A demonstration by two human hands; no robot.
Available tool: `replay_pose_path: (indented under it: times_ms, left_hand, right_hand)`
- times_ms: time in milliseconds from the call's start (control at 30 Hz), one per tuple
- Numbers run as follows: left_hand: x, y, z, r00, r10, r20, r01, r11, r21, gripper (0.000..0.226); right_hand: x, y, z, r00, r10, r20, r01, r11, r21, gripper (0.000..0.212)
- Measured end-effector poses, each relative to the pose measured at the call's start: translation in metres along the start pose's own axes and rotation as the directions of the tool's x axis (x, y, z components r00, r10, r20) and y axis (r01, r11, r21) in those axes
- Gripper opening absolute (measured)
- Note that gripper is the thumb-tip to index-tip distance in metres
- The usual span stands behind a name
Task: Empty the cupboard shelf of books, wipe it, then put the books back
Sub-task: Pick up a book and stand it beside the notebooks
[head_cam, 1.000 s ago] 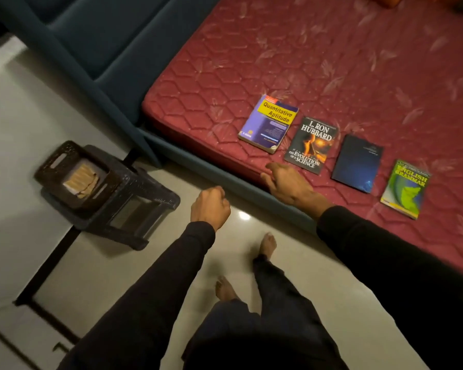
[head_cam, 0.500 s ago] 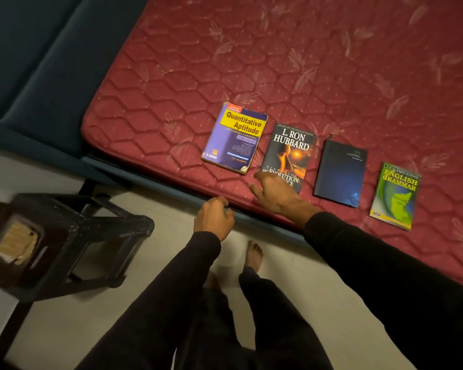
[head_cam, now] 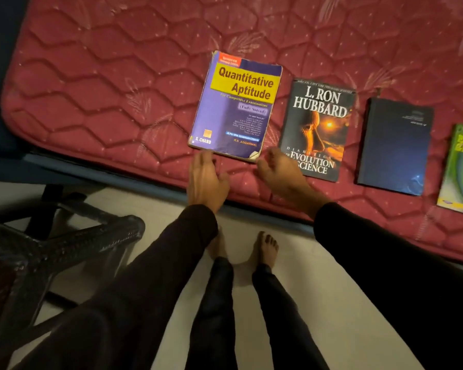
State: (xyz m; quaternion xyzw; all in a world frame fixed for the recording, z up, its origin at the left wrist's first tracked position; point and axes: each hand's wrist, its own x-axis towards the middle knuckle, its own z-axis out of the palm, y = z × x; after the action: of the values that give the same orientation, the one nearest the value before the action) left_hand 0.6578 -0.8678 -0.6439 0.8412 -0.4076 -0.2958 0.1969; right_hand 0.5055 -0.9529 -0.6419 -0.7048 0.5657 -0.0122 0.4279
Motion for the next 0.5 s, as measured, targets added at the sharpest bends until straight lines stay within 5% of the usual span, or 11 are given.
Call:
replay_pose_path:
  times_ms: [133, 367, 500]
  left_hand:
    - [0.055, -0.014, 0.000, 0.997, 0.052, -0.059, -0.052, 0.999, -0.002, 0.053]
    - [0.128, -0.018, 0.003, 1.000, -0.004, 0.026, 0.003, 0.999, 0.032, 0.055]
    - [0.147, -0.022, 0.009, 0.994, -0.107, 0.022, 0.108, 0.992, -0.060, 0.089]
  right_hand:
    - [0.044, -0.002, 0.019, 0.980, 0.185, -0.080, -0.155, 0.947, 0.282, 0.028]
    - [0.100, -0.010, 0.035, 0.914, 0.392, -0.100, -0.290, 0.807, 0.514, 0.038]
    - [0.109, -0.010, 0.040, 0.895, 0.431, -0.119, -0.304, 0.782, 0.543, 0.036]
